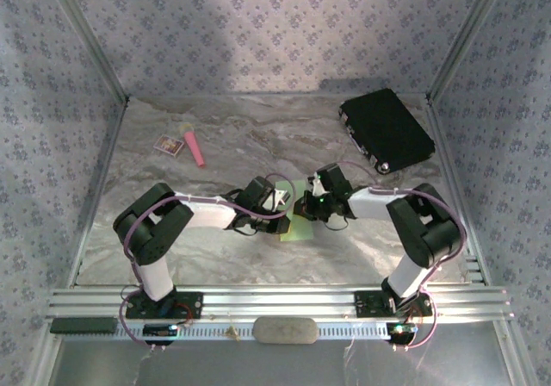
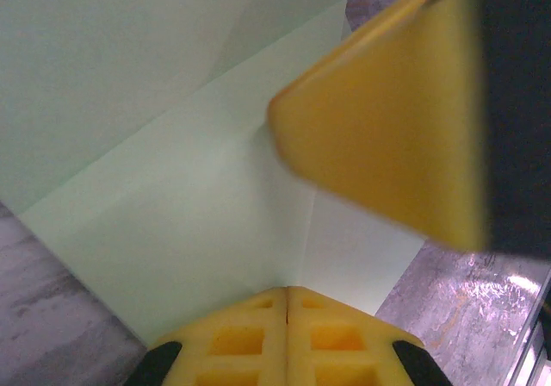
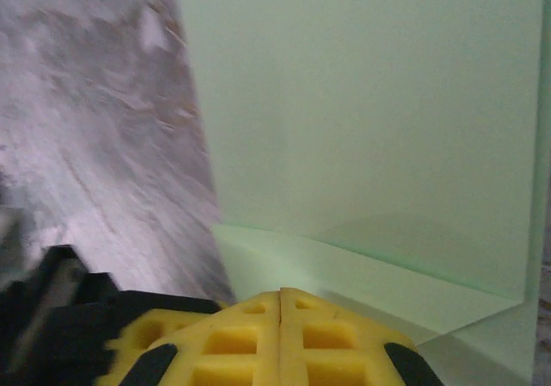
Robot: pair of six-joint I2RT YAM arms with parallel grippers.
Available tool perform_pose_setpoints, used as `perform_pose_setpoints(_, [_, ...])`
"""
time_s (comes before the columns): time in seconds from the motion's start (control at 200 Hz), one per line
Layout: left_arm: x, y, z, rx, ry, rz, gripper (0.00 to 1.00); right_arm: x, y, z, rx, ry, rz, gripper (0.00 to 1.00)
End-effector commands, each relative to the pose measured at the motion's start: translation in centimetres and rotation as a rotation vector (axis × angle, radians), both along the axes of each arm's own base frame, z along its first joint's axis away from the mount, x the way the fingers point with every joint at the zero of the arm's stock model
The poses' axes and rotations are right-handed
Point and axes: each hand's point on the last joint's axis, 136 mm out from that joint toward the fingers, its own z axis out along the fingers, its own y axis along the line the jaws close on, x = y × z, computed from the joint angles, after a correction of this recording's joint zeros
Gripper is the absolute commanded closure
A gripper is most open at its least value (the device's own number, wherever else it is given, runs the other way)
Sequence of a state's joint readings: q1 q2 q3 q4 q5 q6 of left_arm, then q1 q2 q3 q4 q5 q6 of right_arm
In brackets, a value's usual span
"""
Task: Fold a paper plane with a square sheet of paper (pick it up from the middle)
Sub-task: Fold the triangle a second time at the center of the table.
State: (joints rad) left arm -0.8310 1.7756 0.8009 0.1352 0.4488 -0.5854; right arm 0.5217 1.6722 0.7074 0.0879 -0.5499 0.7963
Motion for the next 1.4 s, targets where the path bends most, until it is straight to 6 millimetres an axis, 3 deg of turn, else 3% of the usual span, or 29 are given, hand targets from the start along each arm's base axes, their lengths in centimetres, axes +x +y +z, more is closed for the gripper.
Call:
perform_pose_setpoints(0.0, [-1.3, 1.9, -2.4, 0.089, 0.064, 0.002, 1.0, -0.1, -1.3, -1.7, -0.029, 0.053, -0.048, 1.0])
perform_pose_setpoints(0.155, [-1.2, 1.5, -1.6, 0.061, 0.057, 0.006, 1.0, -0.6, -3.3, -3.1, -0.05, 0.08, -0.096, 1.0])
perform_pose_setpoints(0.335, [-0.2, -0.4, 1.7, -0.013, 0.026, 0.002, 1.0, -1.5, -3.9, -4.6, -0.065, 0.111, -0.103, 1.0])
perform_pose_setpoints(0.46, [-0.1, -0.5, 3.0, -0.03, 0.006, -0.004, 1.0, -1.6, -4.0, -4.7, -0.06, 0.106, -0.105, 1.0])
perform_pose_setpoints(0.73, [-2.2, 0.6, 0.7, -0.006, 0.098, -0.021, 1.0, -1.4, -3.9, -4.5, -0.055, 0.104, -0.106, 1.0])
perform_pose_setpoints(0.944, [-2.9, 2.1, -1.7, 0.067, 0.129, -0.003, 1.0, -0.6, -3.0, -3.0, -0.017, 0.07, -0.075, 1.0])
perform_pose_setpoints(1.149, [-2.9, 2.3, -2.3, 0.075, 0.134, 0.008, 1.0, -0.4, -0.4, 0.5, 0.072, -0.011, -0.006, 1.0])
perform_pose_setpoints(1.394, [-2.8, 2.2, -2.2, 0.073, 0.133, 0.009, 1.0, -2.3, 1.5, -0.1, 0.081, 0.009, 0.034, 1.0])
